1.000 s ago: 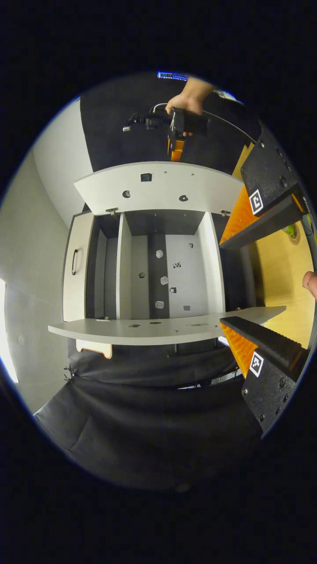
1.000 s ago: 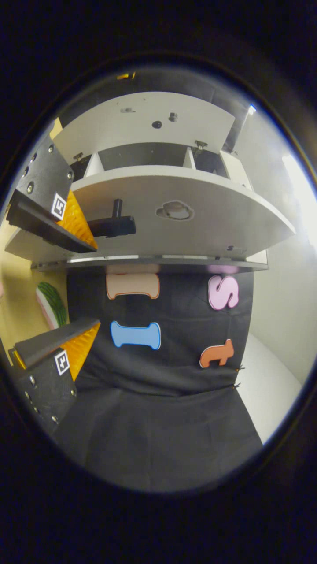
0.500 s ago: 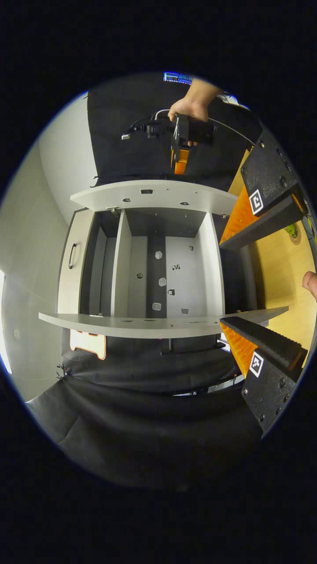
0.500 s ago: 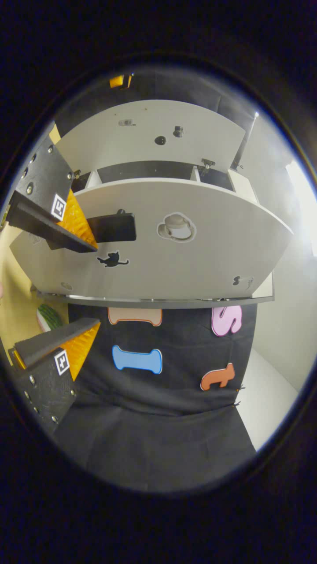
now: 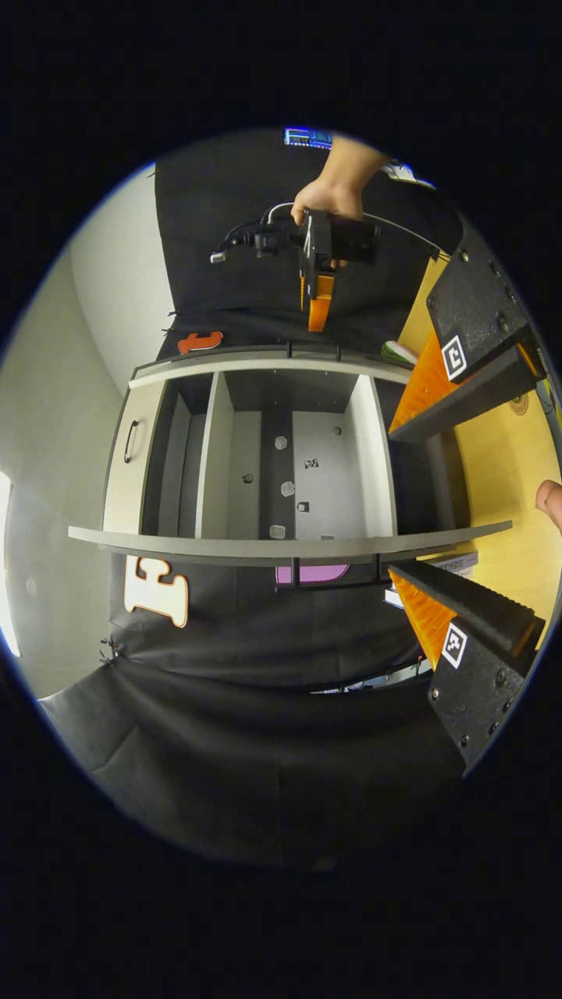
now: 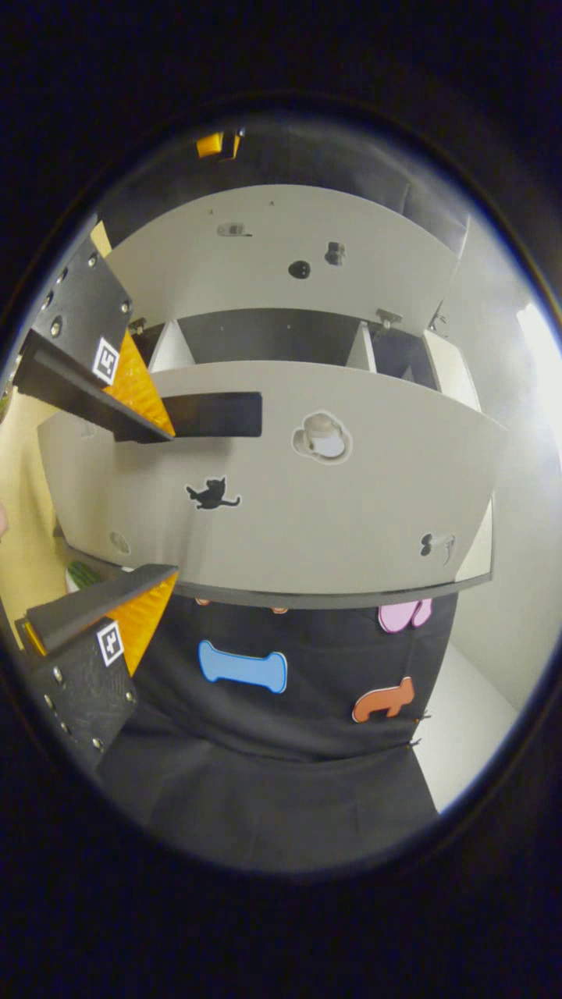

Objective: Grasp the bottle in the cabinet with the left hand and place it on the coaster, then close the right door with the right hand and the left door with the left hand.

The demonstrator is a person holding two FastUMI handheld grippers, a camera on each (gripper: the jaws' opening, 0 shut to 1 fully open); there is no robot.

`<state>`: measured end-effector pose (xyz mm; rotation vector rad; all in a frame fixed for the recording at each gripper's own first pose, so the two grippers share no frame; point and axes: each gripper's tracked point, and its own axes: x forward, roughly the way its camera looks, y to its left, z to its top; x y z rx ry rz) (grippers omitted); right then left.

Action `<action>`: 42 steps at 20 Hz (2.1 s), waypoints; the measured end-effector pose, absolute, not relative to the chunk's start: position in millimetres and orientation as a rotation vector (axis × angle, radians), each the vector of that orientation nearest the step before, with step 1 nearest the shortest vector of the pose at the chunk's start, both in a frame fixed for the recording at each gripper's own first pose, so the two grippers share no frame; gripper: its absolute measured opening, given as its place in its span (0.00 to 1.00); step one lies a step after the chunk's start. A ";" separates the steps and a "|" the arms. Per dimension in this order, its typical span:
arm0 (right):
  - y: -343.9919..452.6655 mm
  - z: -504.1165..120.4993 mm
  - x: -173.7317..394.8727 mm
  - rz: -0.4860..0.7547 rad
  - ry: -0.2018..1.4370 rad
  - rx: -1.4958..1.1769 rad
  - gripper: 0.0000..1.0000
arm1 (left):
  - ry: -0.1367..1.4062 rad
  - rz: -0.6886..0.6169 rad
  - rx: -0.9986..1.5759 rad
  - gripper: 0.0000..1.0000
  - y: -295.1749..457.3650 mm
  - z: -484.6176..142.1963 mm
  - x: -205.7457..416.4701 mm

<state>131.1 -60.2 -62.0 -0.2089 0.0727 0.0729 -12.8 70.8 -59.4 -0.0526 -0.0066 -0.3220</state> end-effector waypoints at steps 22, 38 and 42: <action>-21.1 -83.8 38.4 0.031 0.091 -0.174 0.95 | 0.069 -0.178 -0.050 0.97 169.2 -95.3 30.2; -33.2 -72.2 11.0 0.032 0.065 -0.138 0.95 | 0.013 -0.232 -0.110 0.96 156.6 -38.7 117.1; -32.8 -71.9 12.2 0.024 0.053 -0.131 0.95 | -0.015 -0.203 -0.033 1.00 151.9 -35.0 117.2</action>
